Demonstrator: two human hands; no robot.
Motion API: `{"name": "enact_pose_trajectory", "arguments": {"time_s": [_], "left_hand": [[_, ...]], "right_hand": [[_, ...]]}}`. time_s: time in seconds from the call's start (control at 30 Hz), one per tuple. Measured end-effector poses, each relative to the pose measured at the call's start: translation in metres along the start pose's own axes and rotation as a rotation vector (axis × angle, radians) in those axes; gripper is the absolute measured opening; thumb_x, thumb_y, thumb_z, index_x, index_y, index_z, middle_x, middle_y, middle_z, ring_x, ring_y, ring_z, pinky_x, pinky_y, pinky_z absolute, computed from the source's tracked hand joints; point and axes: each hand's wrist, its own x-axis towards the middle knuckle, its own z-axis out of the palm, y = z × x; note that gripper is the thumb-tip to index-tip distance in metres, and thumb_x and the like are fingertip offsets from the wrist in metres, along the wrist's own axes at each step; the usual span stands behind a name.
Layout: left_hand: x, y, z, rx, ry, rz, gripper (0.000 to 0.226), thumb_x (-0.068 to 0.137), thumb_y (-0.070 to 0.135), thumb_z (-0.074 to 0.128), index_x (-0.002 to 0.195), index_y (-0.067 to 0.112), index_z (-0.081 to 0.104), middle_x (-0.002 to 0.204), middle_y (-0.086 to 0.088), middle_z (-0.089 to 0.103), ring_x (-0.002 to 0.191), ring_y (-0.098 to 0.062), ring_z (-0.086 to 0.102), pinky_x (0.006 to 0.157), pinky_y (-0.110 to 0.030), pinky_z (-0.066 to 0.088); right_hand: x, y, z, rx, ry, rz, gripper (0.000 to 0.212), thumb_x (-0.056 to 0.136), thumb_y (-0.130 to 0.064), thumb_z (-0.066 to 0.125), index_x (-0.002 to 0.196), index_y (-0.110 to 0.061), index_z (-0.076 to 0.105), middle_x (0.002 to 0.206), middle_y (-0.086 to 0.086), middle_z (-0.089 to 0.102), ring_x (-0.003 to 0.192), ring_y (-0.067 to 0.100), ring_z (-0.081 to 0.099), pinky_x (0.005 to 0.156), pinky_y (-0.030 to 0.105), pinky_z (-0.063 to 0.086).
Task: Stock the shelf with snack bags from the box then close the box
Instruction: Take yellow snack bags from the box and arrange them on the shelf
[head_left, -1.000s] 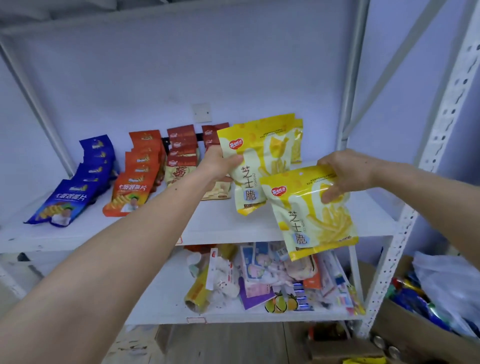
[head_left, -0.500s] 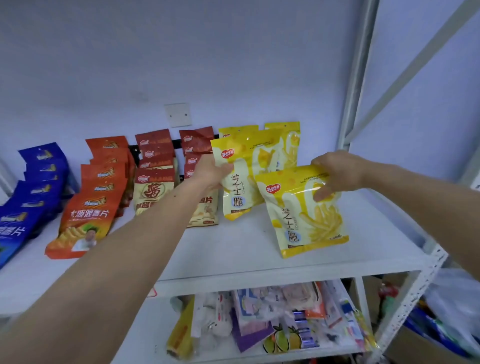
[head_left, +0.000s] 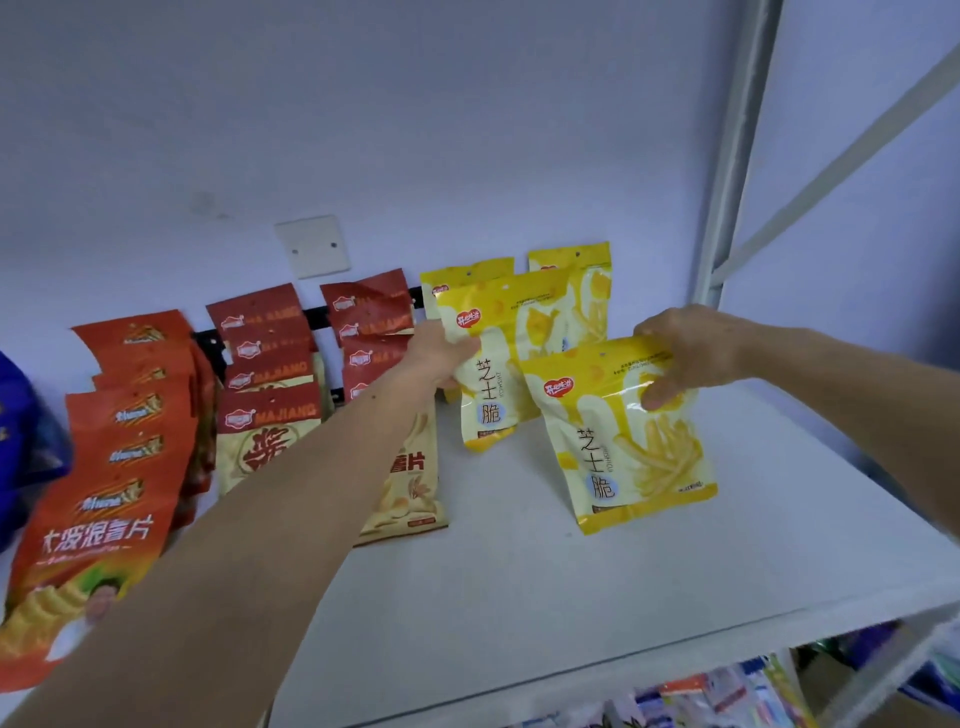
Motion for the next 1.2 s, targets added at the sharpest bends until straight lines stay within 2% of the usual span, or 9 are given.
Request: {"name": "enact_pose_trajectory", "arguments": {"time_s": [0.2, 0.33, 0.57, 0.63, 0.73, 0.9, 1.0, 1.13, 1.2], "left_hand": [[0.041, -0.015, 0.003, 0.0, -0.035, -0.059, 0.028, 0.091, 0.02, 0.065, 0.116, 0.008, 0.062, 0.106, -0.007, 0.068, 0.101, -0.026, 0.066, 0.081, -0.042, 0.056], [0.07, -0.022, 0.009, 0.009, -0.027, -0.092, 0.028, 0.092, 0.021, 0.064, 0.117, 0.009, 0.06, 0.106, -0.007, 0.067, 0.101, -0.027, 0.065, 0.086, -0.047, 0.055], [0.131, -0.03, 0.014, 0.155, 0.099, -0.117, 0.037, 0.083, 0.025, 0.069, 0.115, 0.008, 0.059, 0.106, -0.01, 0.068, 0.095, -0.029, 0.067, 0.076, -0.049, 0.059], [0.142, -0.032, 0.014, 0.243, 0.162, -0.086, 0.033, 0.078, 0.024, 0.07, 0.103, 0.004, 0.062, 0.098, -0.01, 0.069, 0.09, -0.028, 0.068, 0.075, -0.045, 0.059], [0.134, -0.021, 0.014, 0.401, 0.263, 0.002, 0.019, 0.077, 0.018, 0.072, 0.086, 0.006, 0.061, 0.079, -0.003, 0.064, 0.078, -0.023, 0.064, 0.058, -0.029, 0.048], [0.135, -0.016, 0.022, 0.506, 0.408, 0.122, 0.083, 0.067, 0.015, 0.084, 0.132, 0.003, 0.034, 0.117, -0.018, 0.057, 0.107, -0.036, 0.058, 0.08, -0.043, 0.051], [0.138, -0.016, 0.026, 0.672, 0.441, 0.219, 0.114, 0.064, 0.02, 0.088, 0.149, 0.006, 0.013, 0.134, -0.019, 0.04, 0.117, -0.036, 0.048, 0.091, -0.044, 0.048], [0.141, -0.021, 0.028, 1.035, 0.474, 0.23, 0.101, 0.061, 0.042, 0.088, 0.139, 0.011, 0.032, 0.14, -0.016, 0.034, 0.13, -0.035, 0.032, 0.105, -0.042, 0.034], [0.139, -0.022, 0.031, 1.125, 0.5, 0.227, 0.102, 0.063, 0.047, 0.085, 0.142, 0.012, 0.03, 0.145, -0.015, 0.028, 0.134, -0.036, 0.027, 0.109, -0.044, 0.027]], "right_hand": [[0.047, 0.015, 0.003, 0.005, -0.02, -0.006, 0.045, 0.062, -0.046, 0.084, 0.088, -0.027, 0.052, 0.079, -0.009, 0.056, 0.08, 0.015, 0.055, 0.062, 0.026, 0.041], [0.076, 0.027, 0.007, 0.037, -0.035, -0.029, 0.051, 0.063, -0.044, 0.085, 0.1, -0.02, 0.058, 0.084, -0.007, 0.059, 0.083, 0.016, 0.056, 0.064, 0.025, 0.044], [0.114, 0.045, 0.01, 0.028, -0.069, -0.037, 0.052, 0.065, -0.044, 0.084, 0.099, -0.026, 0.048, 0.091, -0.006, 0.055, 0.089, 0.017, 0.053, 0.069, 0.023, 0.039], [0.121, 0.048, 0.009, 0.022, -0.07, -0.037, 0.052, 0.065, -0.044, 0.084, 0.098, -0.026, 0.048, 0.088, -0.008, 0.054, 0.088, 0.017, 0.053, 0.063, 0.022, 0.039], [0.13, 0.051, 0.008, 0.02, -0.079, -0.035, 0.052, 0.065, -0.044, 0.084, 0.1, -0.025, 0.05, 0.091, -0.006, 0.056, 0.092, 0.019, 0.055, 0.068, 0.025, 0.04], [0.139, 0.05, 0.007, 0.002, -0.065, -0.011, 0.074, 0.067, -0.045, 0.082, 0.127, -0.016, 0.051, 0.116, 0.002, 0.057, 0.105, 0.02, 0.053, 0.081, 0.028, 0.043], [0.142, 0.049, 0.008, 0.006, -0.081, -0.008, 0.07, 0.068, -0.044, 0.083, 0.124, -0.015, 0.053, 0.105, -0.001, 0.055, 0.093, 0.017, 0.049, 0.074, 0.026, 0.038], [0.147, 0.051, 0.009, -0.03, -0.084, 0.01, 0.078, 0.067, -0.046, 0.082, 0.13, -0.016, 0.048, 0.116, 0.001, 0.055, 0.105, 0.022, 0.052, 0.084, 0.031, 0.045], [0.15, 0.054, 0.011, -0.06, -0.077, 0.034, 0.081, 0.067, -0.048, 0.082, 0.132, -0.017, 0.046, 0.124, 0.003, 0.054, 0.112, 0.024, 0.052, 0.089, 0.036, 0.047]]}}
